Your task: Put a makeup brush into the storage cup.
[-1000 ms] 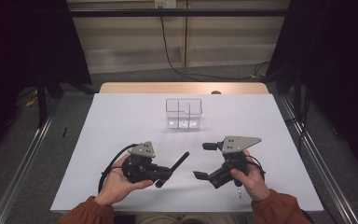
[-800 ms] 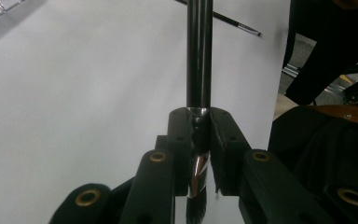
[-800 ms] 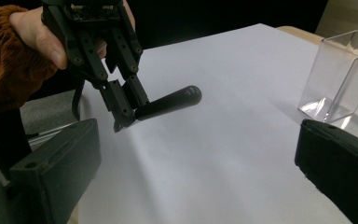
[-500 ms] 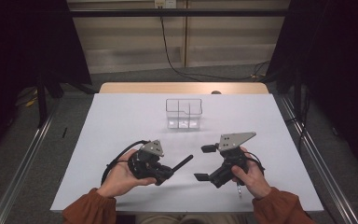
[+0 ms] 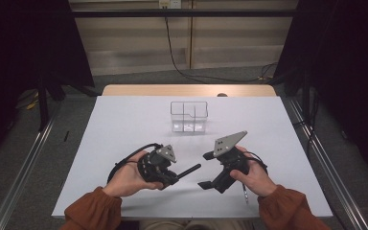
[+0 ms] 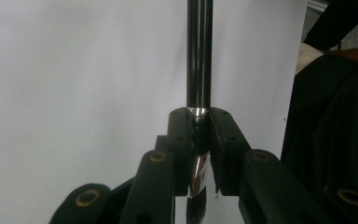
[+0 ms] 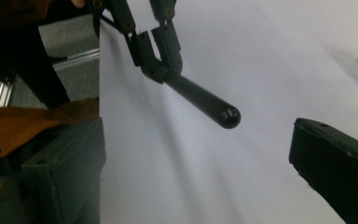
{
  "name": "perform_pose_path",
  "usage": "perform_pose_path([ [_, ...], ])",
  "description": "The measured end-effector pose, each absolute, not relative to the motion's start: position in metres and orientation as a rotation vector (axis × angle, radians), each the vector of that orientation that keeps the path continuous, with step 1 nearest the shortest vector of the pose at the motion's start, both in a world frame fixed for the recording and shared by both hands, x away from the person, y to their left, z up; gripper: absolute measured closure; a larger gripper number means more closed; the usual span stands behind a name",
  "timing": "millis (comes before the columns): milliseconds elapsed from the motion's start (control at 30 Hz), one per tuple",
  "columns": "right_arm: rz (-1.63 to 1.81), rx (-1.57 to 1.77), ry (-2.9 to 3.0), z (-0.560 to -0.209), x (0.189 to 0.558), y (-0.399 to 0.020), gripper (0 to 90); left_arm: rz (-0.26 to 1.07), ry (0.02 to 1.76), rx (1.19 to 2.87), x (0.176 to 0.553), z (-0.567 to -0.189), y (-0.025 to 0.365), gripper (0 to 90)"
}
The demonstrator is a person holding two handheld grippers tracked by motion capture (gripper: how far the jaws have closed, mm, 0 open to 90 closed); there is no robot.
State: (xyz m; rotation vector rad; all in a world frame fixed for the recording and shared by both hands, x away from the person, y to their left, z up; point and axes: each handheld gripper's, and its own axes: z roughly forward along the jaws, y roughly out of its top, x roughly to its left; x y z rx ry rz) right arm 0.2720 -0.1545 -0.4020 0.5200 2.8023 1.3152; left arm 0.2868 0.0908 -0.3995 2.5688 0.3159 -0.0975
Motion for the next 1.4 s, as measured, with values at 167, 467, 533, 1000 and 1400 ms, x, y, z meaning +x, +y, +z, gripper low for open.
perform_pose_path([
  [167, 1.275, 0.439, 2.867, -0.402, 0.276, -0.149, 2.2, -0.104, 0.296, 2.598, 0.289, -0.397, 0.088, 79.5],
  [467, 1.148, 0.365, 2.937, -0.397, 0.284, -0.141, 9.6, -0.099, 0.279, 2.644, 0.290, -0.394, 0.083, 79.5],
  [533, 1.118, 0.341, 2.950, -0.395, 0.287, -0.140, 12.9, -0.097, 0.275, 2.656, 0.290, -0.395, 0.082, 79.5],
  [1000, 0.911, 0.244, 3.047, -0.398, 0.298, -0.129, 32.4, -0.104, 0.237, 2.721, 0.292, -0.396, 0.075, 79.5],
  [1400, 0.692, 0.203, 3.184, -0.398, 0.308, -0.115, 50.9, -0.106, 0.227, 2.750, 0.292, -0.400, 0.070, 79.5],
])
